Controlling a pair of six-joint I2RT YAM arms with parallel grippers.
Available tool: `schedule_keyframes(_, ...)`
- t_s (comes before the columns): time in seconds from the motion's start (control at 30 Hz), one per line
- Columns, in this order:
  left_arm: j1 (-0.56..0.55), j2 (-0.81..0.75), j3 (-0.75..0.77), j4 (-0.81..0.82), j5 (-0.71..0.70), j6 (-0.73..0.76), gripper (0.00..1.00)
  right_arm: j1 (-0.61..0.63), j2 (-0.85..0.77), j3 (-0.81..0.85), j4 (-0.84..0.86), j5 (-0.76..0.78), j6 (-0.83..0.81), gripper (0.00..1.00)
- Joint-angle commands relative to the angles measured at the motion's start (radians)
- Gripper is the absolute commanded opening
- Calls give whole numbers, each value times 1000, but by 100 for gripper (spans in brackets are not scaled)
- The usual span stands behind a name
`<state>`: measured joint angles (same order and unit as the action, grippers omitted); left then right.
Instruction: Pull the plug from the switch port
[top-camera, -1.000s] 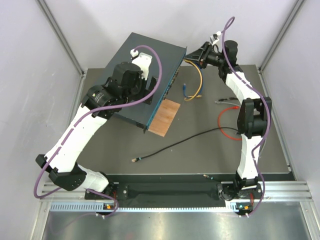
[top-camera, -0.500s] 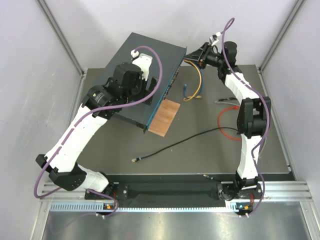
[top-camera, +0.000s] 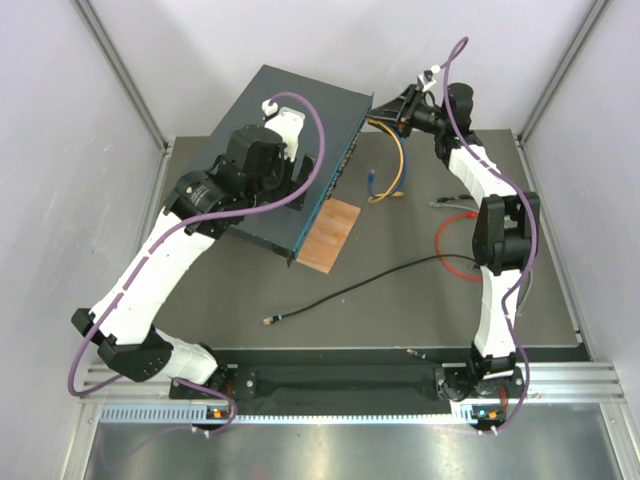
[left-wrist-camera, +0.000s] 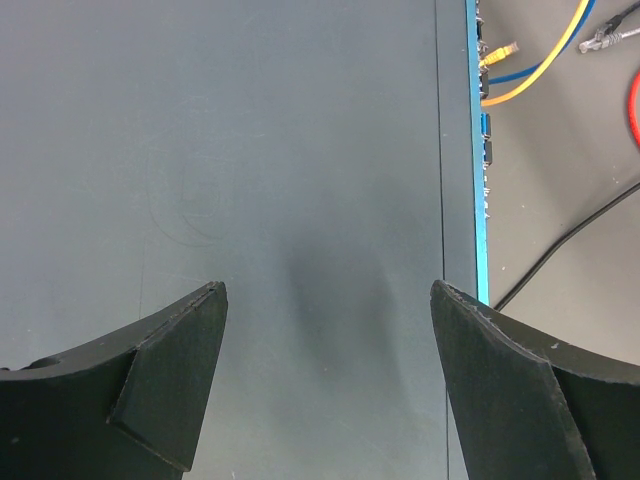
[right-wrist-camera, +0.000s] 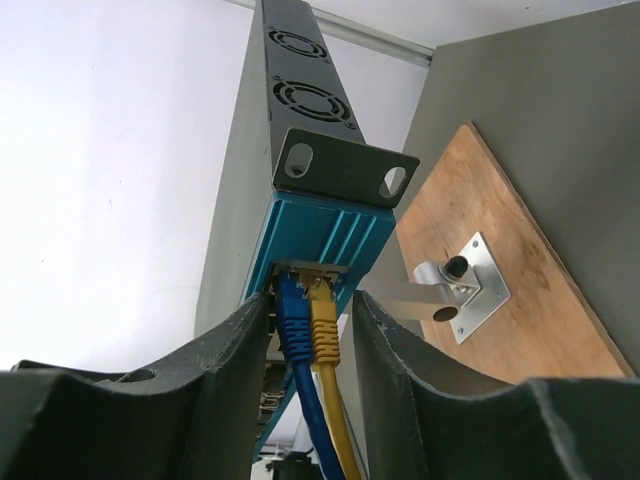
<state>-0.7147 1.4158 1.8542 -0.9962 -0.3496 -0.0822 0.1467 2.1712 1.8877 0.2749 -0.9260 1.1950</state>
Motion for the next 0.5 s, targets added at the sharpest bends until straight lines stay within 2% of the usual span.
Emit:
schedule_keyframes(0.0, 4, -32, -4, 14, -9, 10, 88, 5, 15, 51, 38, 9, 11, 39)
schedule_keyframes(0.23, 4, -35, -4, 16, -12, 15, 88, 2, 27, 48, 92, 9, 58, 37)
schedule_keyframes(0.47, 4, -35, -6, 19, -9, 13, 88, -7, 42, 85, 80, 10, 86, 29)
